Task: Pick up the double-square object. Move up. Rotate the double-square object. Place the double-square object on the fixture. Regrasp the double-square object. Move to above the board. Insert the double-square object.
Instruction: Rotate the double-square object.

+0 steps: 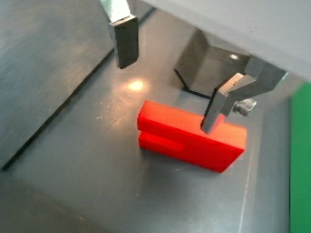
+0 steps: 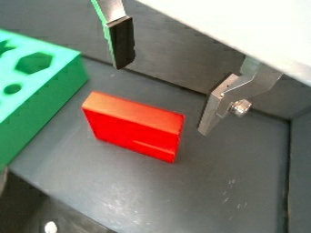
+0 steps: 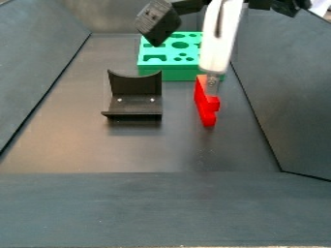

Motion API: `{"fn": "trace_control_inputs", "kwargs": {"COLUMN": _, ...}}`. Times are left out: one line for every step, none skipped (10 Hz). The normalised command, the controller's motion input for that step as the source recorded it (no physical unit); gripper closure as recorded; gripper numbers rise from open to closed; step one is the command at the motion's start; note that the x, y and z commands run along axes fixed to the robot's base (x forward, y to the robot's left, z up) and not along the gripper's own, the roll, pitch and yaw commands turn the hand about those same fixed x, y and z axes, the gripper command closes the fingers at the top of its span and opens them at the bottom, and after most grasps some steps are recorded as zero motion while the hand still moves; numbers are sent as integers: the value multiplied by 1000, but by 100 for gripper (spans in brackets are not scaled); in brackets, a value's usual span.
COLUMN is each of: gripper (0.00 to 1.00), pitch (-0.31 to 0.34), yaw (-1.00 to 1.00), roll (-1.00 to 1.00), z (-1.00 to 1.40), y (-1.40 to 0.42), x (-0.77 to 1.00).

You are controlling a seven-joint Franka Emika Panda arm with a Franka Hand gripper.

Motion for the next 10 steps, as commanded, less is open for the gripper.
{"fn": "trace_control_inputs", "kwargs": {"gripper": 0, "pitch": 1, "yaw": 1000, "roll": 0, "z": -44, "y": -3, "x": 20}}
{"fn": "trace_control_inputs", "kwargs": {"gripper": 0, "pitch": 1, "yaw": 1000, "roll": 0, "z": -44, "y": -3, "x": 20}}
{"fn": "trace_control_inputs", "kwargs": {"gripper": 0, "pitch": 1, "yaw": 1000, "roll": 0, "z": -44, "y": -3, "x": 20}}
{"fn": "trace_control_inputs", "kwargs": {"gripper": 0, "pitch": 1, "yaw": 1000, "roll": 0, "z": -44, "y": -3, "x": 20}}
{"fn": "trace_control_inputs", "kwargs": {"gripper": 0, "pitch": 1, "yaw": 1000, "roll": 0, "z": -44, "y": -3, "x": 20}}
{"fn": "trace_control_inputs", "kwargs": {"gripper": 0, "pitch": 1, "yaw": 1000, "roll": 0, "z": -44, "y": -2, "x": 20}}
{"fn": "trace_control_inputs", "kwargs": {"gripper": 0, "pitch": 1, "yaw": 1000, "roll": 0, "z": -43, "y": -3, "x": 20}}
{"fn": "trace_control_inputs", "kwargs": {"gripper": 0, "pitch": 1, "yaw": 1000, "roll": 0, "z": -43, "y": -2, "x": 20}}
{"fn": "trace_control_inputs", "kwargs": {"gripper": 0, "pitch": 2, "yaw": 1000, "roll": 0, "z": -43, "y": -3, "x": 20}}
{"fn": "trace_control_inputs", "kwargs": {"gripper": 0, "pitch": 2, "yaw": 1000, "roll": 1, "z": -43, "y": -2, "x": 20}}
